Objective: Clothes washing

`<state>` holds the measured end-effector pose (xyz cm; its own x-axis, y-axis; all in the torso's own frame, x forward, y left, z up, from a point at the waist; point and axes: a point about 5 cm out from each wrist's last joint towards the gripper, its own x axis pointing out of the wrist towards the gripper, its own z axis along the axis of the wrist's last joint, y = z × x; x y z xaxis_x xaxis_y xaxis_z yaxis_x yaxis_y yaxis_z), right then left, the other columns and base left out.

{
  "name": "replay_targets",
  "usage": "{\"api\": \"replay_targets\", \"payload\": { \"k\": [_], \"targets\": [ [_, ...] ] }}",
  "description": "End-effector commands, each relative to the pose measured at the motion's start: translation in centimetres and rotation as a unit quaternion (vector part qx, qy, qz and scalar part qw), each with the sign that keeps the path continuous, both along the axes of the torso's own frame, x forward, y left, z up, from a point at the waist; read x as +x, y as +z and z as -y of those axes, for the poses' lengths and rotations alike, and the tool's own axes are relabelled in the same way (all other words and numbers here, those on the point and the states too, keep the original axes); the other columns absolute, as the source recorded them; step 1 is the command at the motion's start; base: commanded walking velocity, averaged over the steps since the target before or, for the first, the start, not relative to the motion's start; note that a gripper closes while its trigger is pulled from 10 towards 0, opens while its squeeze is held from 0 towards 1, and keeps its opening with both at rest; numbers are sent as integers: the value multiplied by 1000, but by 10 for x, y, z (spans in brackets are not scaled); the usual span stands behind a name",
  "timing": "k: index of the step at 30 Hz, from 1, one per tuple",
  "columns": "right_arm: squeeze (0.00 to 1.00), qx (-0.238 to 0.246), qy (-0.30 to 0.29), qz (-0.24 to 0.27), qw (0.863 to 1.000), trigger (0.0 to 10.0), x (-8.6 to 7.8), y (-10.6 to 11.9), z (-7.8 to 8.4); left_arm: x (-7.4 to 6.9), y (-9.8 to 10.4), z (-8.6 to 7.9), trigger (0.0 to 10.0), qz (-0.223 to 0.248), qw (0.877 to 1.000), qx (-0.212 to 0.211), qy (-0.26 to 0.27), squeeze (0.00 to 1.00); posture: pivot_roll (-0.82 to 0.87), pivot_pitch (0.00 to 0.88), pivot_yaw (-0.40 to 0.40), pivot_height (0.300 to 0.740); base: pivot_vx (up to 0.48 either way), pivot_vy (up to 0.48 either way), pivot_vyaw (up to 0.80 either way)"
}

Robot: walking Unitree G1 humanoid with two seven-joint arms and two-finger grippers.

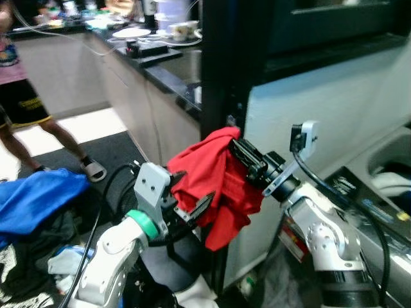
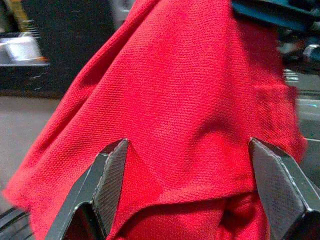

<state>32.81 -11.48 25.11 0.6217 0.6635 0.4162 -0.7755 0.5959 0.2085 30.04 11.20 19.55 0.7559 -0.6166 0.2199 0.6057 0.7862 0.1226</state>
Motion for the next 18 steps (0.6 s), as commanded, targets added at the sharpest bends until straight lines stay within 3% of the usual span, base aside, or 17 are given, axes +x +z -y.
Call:
{"api": "replay_targets", "payload": {
  "k": [1,6,10,13,16,18],
  "targets": [
    [0,26,12,12,1000,10000,-4,7,3,1,4,4,10000,7,1000,6,2,0,56,0,105,740,0,0,-800],
    [0,55,19,20,998,10000,-4,14,5,3,10,4,10000,20,1000,6,10,0,57,0,105,740,0,0,-800],
    [0,98,-28,19,995,10000,6,26,14,6,20,-3,10000,29,999,-16,29,0,65,0,98,740,0,0,-800],
    [0,111,-30,16,993,10000,6,29,16,7,24,-5,10000,27,999,-28,31,0,70,0,93,740,0,0,-800],
    [0,132,-26,24,991,10000,6,39,17,10,36,-14,10000,35,996,-60,58,0,77,0,91,740,0,0,-800],
    [0,148,-27,37,988,10000,5,51,17,15,46,-27,10000,37,989,-90,107,0,82,0,90,740,0,0,-800]
  ]
}}
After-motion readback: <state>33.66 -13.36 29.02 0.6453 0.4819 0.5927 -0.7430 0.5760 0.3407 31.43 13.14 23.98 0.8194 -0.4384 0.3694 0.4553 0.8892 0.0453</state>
